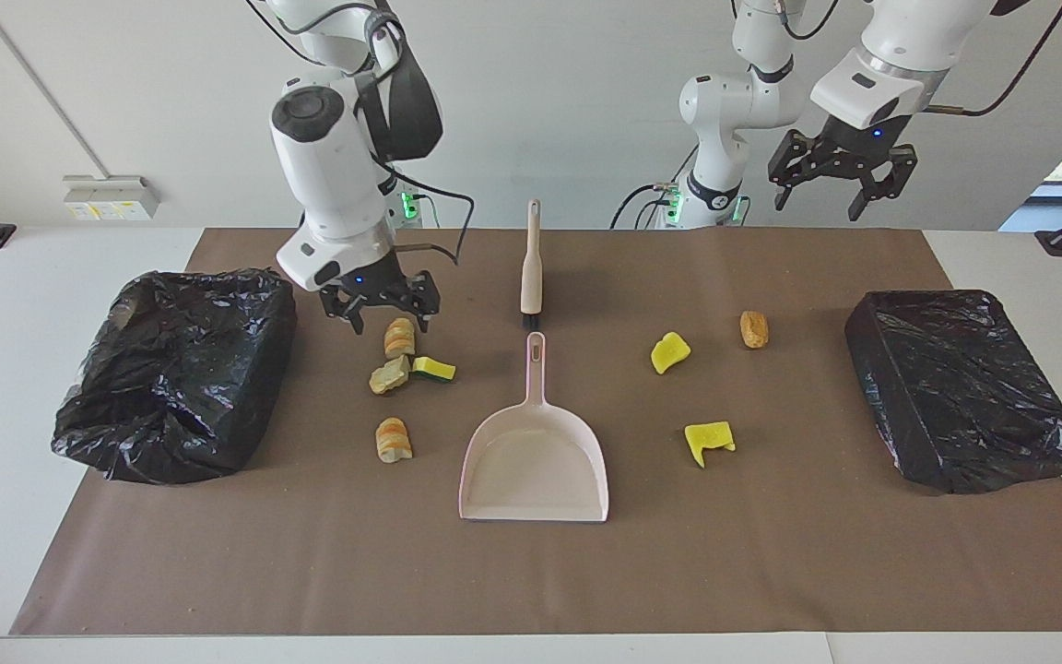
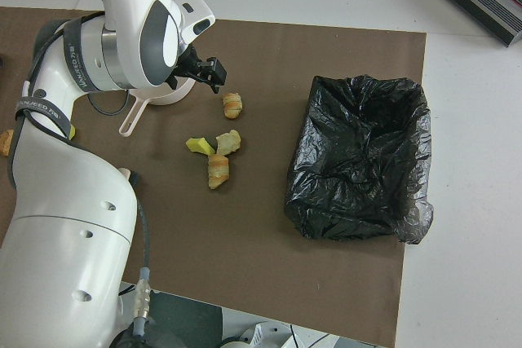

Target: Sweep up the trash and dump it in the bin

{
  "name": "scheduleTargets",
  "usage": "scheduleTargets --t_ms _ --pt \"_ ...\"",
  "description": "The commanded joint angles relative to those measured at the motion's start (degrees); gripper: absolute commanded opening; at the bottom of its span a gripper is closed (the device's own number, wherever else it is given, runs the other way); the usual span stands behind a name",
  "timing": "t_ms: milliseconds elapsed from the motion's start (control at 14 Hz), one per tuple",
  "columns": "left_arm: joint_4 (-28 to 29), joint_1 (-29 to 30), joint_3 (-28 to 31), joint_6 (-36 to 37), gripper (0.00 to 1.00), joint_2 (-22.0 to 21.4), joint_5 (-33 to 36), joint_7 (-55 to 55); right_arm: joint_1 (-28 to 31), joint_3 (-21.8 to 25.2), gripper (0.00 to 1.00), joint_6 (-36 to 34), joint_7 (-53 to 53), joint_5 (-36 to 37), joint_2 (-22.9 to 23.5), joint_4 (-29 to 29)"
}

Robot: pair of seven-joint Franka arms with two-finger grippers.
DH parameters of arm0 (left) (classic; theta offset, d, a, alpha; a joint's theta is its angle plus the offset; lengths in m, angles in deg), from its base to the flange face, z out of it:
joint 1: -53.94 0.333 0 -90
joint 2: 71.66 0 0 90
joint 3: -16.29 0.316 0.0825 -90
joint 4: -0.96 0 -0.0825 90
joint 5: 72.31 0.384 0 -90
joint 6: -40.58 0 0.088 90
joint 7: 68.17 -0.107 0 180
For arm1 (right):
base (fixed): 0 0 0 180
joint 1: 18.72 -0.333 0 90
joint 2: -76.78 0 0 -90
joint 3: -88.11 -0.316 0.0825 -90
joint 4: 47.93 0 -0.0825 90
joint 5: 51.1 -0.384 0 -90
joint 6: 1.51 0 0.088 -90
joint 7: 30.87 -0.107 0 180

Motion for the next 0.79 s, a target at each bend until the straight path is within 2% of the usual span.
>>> scheduleTargets --t_ms 0,143,286,500,714 --pt "10.30 -5.53 0.67 -5.27 1.00 -5.74 -1.79 3.42 -2.84 0.20 1.00 3.68 -8.18 -4.53 7.29 4.55" --pt "15.31 -11.14 0.67 -7.37 1.00 -6.89 -2.32 7.53 -4.94 0.11 1.00 4.12 -9.61 -4.44 10.90 6.41" --pt "21.37 -17.03 0.67 -11.76 1.00 -8.64 -2.32 13.76 -7.76 0.11 1.00 8.05 -12.76 -4.10 13.63 7.65" --pt "32.35 -24.86 0.67 -20.55 1.00 -12.51 -2.94 21.16 -10.41 0.11 1.00 9.31 -14.10 -4.27 14.34 7.30" --pt "37.46 -31.63 0.67 -25.03 1.00 -12.34 -3.03 25.82 -12.33 0.11 1.00 9.40 -13.75 -3.92 16.01 7.21"
